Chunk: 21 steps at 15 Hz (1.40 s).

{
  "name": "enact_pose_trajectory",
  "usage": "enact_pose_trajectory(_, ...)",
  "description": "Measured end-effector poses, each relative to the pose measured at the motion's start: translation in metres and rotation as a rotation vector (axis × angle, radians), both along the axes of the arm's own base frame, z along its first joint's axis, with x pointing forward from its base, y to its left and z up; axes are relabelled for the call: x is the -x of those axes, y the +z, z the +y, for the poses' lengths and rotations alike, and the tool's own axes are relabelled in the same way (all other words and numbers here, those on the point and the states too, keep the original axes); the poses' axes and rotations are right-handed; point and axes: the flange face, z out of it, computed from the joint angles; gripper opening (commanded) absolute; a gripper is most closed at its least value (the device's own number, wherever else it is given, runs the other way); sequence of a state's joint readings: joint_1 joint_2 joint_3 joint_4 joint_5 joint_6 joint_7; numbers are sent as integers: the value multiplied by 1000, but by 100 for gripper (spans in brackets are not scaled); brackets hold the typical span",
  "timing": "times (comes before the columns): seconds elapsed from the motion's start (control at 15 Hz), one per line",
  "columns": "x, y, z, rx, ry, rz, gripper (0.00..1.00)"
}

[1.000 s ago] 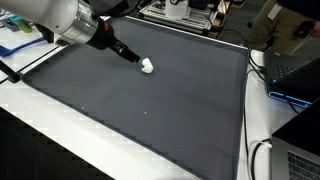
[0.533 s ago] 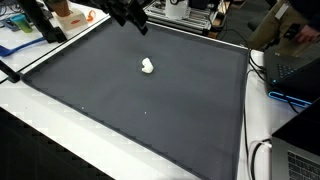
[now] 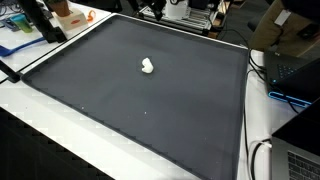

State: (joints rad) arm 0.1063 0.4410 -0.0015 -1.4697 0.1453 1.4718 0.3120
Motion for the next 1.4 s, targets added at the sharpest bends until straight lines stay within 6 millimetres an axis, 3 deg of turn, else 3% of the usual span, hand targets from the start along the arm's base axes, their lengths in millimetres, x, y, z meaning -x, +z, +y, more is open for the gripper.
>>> enact_pose_trajectory(0.6,1,-4,-3,-9,-4,-24,100)
enact_pose_trajectory(0.8,24,4,-2,-37,5,-63,100)
enact_pose_trajectory(1.2,105,38,0,-59,-8,-74,100)
enact_pose_trajectory(1.27,113,42,1,-57,-4,-77,100)
enact_pose_trajectory(1.4,111,47,2,-58,-3,-89,100)
